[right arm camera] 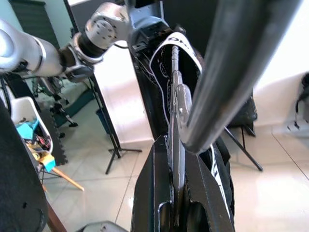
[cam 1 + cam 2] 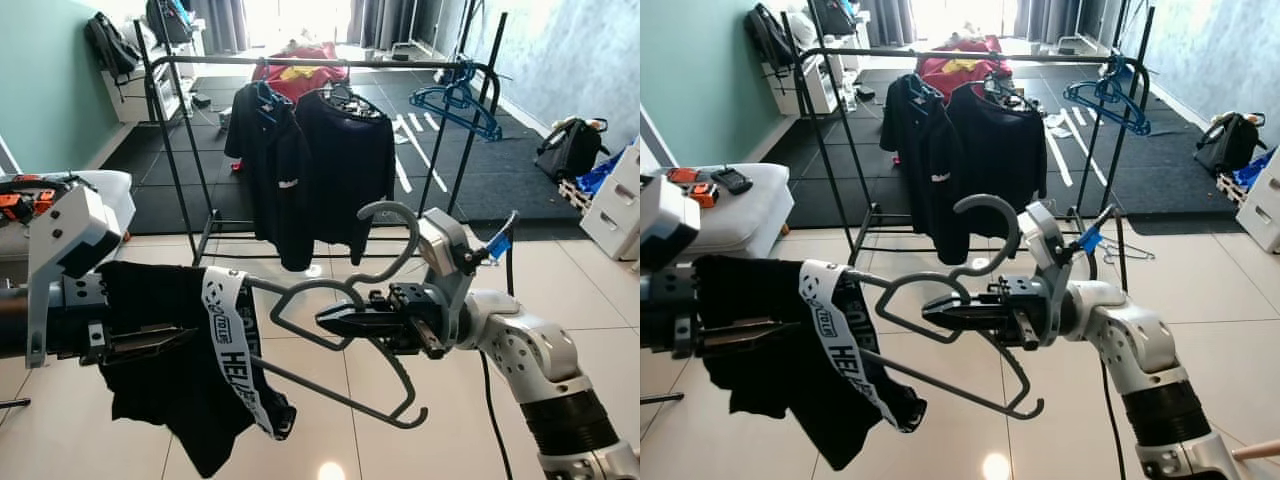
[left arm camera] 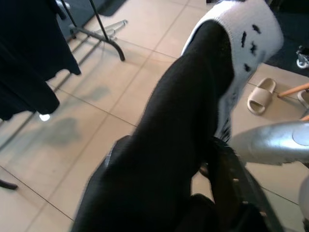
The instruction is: Hang hanger
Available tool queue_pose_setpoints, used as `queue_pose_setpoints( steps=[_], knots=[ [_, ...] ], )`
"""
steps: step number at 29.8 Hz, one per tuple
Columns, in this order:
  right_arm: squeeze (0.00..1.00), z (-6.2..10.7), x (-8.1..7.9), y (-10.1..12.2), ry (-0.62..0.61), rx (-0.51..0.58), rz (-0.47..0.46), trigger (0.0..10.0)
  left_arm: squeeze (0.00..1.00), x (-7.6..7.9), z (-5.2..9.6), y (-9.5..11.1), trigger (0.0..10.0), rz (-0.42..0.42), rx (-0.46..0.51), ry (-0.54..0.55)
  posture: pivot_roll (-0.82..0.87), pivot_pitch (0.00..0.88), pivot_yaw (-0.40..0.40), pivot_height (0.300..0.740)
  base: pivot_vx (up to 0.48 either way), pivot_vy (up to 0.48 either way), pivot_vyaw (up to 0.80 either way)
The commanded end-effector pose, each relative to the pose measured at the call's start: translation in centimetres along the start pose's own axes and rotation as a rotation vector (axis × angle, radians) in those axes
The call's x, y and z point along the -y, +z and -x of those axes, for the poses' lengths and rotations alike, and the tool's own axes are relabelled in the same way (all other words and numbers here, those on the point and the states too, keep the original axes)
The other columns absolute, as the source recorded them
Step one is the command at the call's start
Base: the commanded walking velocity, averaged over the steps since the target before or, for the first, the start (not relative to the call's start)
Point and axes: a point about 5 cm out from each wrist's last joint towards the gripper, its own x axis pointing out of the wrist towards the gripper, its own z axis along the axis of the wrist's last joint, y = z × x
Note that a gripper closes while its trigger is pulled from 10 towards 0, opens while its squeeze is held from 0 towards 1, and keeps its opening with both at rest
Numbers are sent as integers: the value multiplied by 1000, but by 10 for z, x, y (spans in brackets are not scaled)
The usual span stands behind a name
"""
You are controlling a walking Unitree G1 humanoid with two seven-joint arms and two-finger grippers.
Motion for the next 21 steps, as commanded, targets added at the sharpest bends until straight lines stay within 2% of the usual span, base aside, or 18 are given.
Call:
queue_pose_setpoints(
  steps=[1, 5, 8, 10, 13, 19, 21],
  knots=[
    [0, -6, -1, -4, 27, -19, 5, 10000, 0, 4, -4, -3, 0, -18, -47, -40, -17, 0, 7, 740, 0, 0, 0],
    [0, -5, -1, -7, 19, -45, 5, 10000, 0, 4, -7, -5, 0, -23, -45, -49, -19, 0, 7, 740, 0, 0, 0],
    [0, -4, -1, -9, 13, -62, 3, 10000, 0, 4, -12, 0, 0, -31, 35, -57, -24, 0, 4, 740, 0, 0, 0],
    [0, -4, -1, -9, 13, -62, 3, 10000, 0, 4, -12, 0, 0, -31, 35, -57, -24, 0, 4, 740, 0, 0, 0],
    [0, -4, 0, -10, 13, -69, 2, 10000, 0, 7, -13, 8, 0, -21, 173, -97, -24, 0, 1, 740, 0, 0, 0],
    [0, -4, 0, -11, 16, -75, 1, 10000, 0, 9, -12, 8, 0, 8, 251, -123, -23, 0, -3, 740, 0, 0, 0],
    [0, -4, 0, -12, 21, -78, 0, 10000, 0, 12, -13, 7, 0, 35, 309, -147, -24, 0, -6, 740, 0, 0, 0]
  ],
)
